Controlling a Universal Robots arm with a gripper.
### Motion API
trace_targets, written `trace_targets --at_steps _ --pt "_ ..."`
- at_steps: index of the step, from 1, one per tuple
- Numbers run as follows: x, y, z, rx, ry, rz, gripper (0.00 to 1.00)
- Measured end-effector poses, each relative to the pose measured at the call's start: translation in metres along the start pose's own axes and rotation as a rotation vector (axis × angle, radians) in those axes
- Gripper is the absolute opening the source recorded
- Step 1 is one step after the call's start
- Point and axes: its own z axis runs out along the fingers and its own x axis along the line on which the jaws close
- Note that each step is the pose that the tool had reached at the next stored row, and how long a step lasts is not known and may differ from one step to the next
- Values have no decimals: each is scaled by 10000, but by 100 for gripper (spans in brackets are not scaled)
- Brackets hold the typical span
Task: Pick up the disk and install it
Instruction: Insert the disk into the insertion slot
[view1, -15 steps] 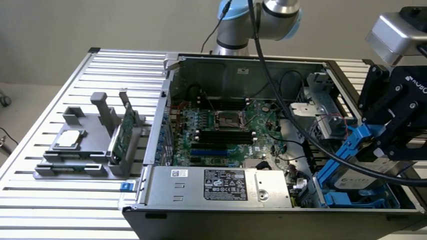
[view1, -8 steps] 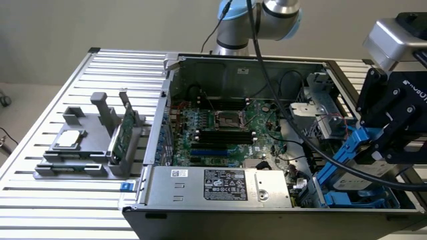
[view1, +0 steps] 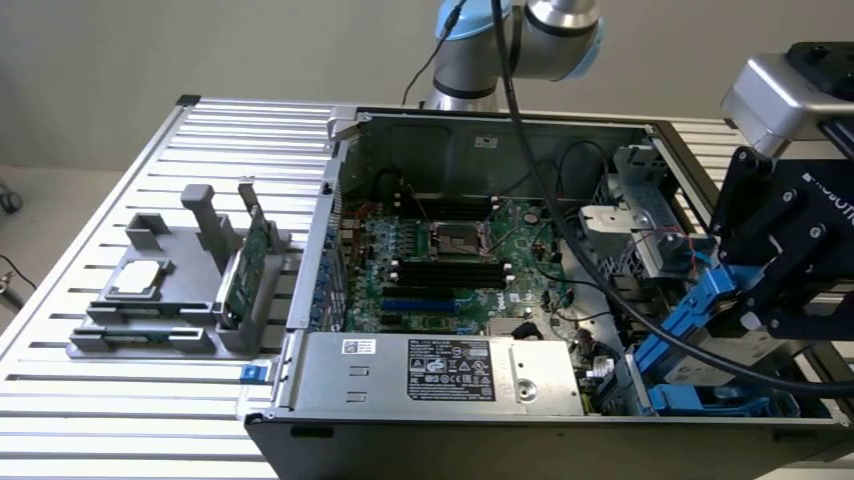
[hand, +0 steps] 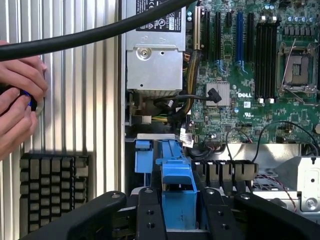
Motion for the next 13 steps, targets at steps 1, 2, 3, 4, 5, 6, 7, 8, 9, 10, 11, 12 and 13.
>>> trace_targets --at_steps 1,2,3,4,5,6,7,8,9,10,11,12,13 --pt "3 0 12 3 -1 2 33" --pt "7 0 27 6 -4 3 33" --pt "11 0 43 10 -5 5 33" --pt "14 -1 58 13 -10 4 33" --pt "19 -1 73 16 -15 4 33" --pt "24 0 88 20 -19 4 33" --pt "28 1 104 23 -25 5 33" --pt "31 1 119 26 -28 4 33" --pt "33 1 134 29 -33 4 33" --pt "35 1 149 31 -45 4 33" --pt "36 1 160 33 -55 5 33" --pt "36 0 168 34 -62 4 33" --pt "36 0 175 35 -64 4 33"
